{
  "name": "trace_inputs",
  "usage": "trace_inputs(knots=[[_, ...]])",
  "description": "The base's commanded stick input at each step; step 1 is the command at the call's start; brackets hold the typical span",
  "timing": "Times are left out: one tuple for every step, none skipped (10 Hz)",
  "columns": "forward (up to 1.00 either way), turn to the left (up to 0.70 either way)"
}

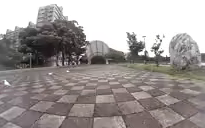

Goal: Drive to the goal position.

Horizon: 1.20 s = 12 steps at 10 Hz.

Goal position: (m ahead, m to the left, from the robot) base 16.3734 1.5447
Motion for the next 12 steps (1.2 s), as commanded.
trace_inputs(knots=[[1.0, 0.0], [1.0, 0.0], [1.0, 0.0], [1.0, 0.0], [1.0, 0.0], [1.0, 0.0], [1.0, 0.0], [1.0, 0.0], [1.0, 0.0], [1.0, 0.0], [1.0, 0.0], [1.0, 0.0]])
